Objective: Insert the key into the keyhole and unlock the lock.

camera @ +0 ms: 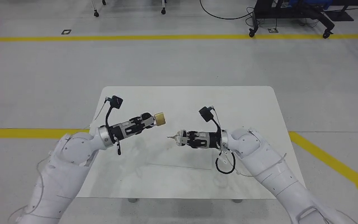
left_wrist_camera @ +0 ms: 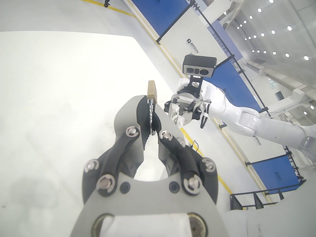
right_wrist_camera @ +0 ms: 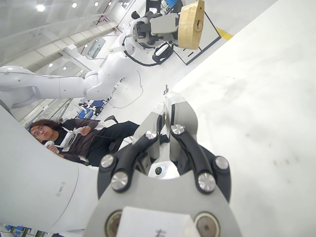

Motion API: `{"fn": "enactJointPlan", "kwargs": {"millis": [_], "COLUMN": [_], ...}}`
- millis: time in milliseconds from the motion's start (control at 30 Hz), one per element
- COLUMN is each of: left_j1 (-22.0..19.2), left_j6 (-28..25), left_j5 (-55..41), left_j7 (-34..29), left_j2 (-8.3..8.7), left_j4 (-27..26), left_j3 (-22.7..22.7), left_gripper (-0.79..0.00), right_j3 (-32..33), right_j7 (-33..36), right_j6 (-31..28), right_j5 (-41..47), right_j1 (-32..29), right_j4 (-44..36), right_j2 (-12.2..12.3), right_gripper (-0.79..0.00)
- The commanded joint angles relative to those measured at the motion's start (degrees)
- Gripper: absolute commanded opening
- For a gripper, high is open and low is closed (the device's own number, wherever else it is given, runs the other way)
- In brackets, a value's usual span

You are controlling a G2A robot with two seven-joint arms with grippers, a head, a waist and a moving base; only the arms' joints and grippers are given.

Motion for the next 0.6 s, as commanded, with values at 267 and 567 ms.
{"fn": "enactJointPlan", "kwargs": {"millis": [267,567], "left_j1": [3.1,1.8], "left_j6": [-14.7,-16.8], "left_j5": [-7.5,-0.4], "left_j7": [3.2,10.4], "left_j2": [-0.04,-1.27], "left_j4": [-1.7,-3.6], "left_j3": [-0.4,2.7], "left_gripper": [-0.785,-0.785], "right_j3": [3.6,2.2], "right_j7": [-9.1,-12.3], "right_j6": [0.9,1.9], "right_j5": [16.4,19.4], "right_j1": [0.4,1.4], "right_j4": [3.8,6.4], "right_j2": [-1.7,-4.3], "right_gripper": [-0.785,-0.785]}}
